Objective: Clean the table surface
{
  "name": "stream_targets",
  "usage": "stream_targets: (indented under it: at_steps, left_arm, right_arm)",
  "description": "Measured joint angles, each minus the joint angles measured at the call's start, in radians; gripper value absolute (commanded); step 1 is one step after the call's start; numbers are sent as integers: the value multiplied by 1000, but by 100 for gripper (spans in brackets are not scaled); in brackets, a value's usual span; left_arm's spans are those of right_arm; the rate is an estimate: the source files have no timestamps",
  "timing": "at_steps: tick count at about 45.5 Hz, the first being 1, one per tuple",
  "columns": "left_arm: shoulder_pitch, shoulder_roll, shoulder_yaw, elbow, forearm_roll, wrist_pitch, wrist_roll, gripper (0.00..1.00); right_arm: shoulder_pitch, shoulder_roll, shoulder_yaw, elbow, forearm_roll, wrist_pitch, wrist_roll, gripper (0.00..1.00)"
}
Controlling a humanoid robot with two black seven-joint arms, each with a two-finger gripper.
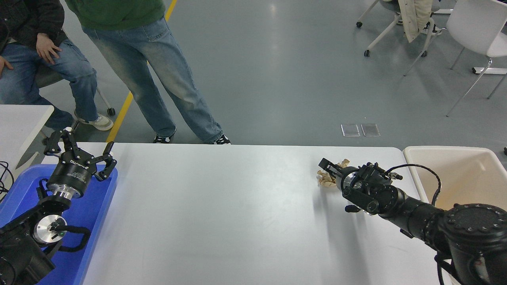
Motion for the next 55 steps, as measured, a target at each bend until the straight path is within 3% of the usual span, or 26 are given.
stream_targets:
  at_steps: [6, 11, 12, 43, 55]
  left_arm:
    - [0, 0, 0, 0, 0, 0, 0, 100]
    - [0, 0, 0, 0, 0, 0, 0, 100]
    - [0, 0, 0, 0, 0, 0, 0, 100]
    - [0, 0, 0, 0, 0, 0, 0, 100]
    - [0, 0, 0, 0, 0, 0, 0, 100]
  right_arm:
    - [-4, 0, -19, 1, -1, 1, 15, 36]
    - [-6, 0, -30, 1, -2, 4, 30, 3]
    - [-7, 0, -31, 1, -2, 4, 34, 0]
    - [10, 0, -33, 15, 9, 75, 101, 0]
    - [41, -32, -27, 135, 12, 105, 109, 0]
